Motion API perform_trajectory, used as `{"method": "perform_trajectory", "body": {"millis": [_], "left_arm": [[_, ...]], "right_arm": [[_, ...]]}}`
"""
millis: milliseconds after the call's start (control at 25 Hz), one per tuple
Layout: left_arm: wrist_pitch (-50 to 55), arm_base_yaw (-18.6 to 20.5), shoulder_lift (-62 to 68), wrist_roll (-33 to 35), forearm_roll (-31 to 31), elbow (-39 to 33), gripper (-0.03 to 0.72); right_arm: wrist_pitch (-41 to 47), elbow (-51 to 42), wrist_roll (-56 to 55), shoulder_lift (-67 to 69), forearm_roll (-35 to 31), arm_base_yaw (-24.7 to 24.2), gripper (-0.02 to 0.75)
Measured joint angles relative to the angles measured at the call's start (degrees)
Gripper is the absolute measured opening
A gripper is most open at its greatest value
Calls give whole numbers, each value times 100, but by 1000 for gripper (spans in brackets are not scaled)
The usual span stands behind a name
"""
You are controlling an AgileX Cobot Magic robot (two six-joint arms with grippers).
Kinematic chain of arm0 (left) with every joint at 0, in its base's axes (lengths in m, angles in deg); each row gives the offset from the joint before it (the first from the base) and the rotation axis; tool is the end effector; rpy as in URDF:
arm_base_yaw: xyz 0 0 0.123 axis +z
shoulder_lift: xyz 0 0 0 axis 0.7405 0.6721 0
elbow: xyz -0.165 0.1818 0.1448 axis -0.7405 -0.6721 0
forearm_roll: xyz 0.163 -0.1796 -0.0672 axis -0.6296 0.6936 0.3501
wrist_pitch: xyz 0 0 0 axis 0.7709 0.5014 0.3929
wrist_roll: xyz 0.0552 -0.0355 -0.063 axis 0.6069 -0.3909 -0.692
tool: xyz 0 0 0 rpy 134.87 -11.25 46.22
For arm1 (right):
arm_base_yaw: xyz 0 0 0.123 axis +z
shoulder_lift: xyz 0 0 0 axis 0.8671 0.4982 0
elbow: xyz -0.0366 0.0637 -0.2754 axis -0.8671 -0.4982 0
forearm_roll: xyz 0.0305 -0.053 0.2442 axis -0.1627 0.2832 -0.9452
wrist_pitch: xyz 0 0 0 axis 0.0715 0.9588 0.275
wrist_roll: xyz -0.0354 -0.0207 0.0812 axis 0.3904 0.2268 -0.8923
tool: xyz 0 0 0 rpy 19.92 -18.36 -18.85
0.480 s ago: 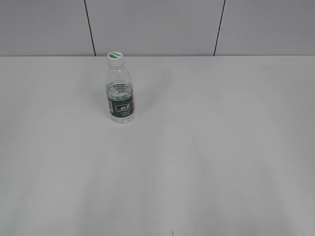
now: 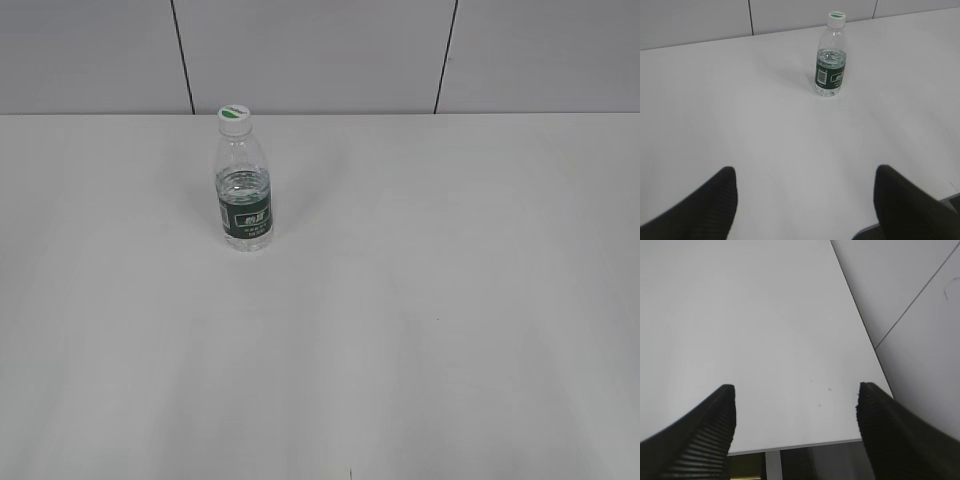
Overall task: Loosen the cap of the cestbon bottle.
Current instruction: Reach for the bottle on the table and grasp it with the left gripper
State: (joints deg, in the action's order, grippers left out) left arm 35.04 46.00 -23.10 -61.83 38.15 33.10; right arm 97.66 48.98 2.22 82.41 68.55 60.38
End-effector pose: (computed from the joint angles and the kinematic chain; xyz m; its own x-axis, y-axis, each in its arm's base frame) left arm -0.0118 -0.0181 0.2862 -0.4062 0.0879 -0.9095 0.2458 0.9692 -0.0161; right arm -0.0176 -0.0162 0.2884 -0.4826 -0.2602 -0.8363 0.0268 0.9500 -0.3110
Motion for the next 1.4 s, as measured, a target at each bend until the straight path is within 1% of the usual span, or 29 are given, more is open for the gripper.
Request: {"method": "perform_trajectory", "body": {"millis": [720,840,920,1080,1200,1400], "left_arm": [[-31,0,0,0,-25,0,500],[-196,0,0,0,-25,130,500],[-433,0,7,0,-25,353,500],[-1238,0,350,0,-19,850,500],[-1929,0,915,27,-14,1191,500],[-3324,0,2248,45,0,1401,500]], "right_arm": [[0,0,0,0,0,0,574],[0,0,0,0,0,0,574],[0,0,0,0,0,0,574],[0,0,0,0,0,0,574],[0,0,0,0,0,0,574],[0,0,0,0,0,0,574]]}}
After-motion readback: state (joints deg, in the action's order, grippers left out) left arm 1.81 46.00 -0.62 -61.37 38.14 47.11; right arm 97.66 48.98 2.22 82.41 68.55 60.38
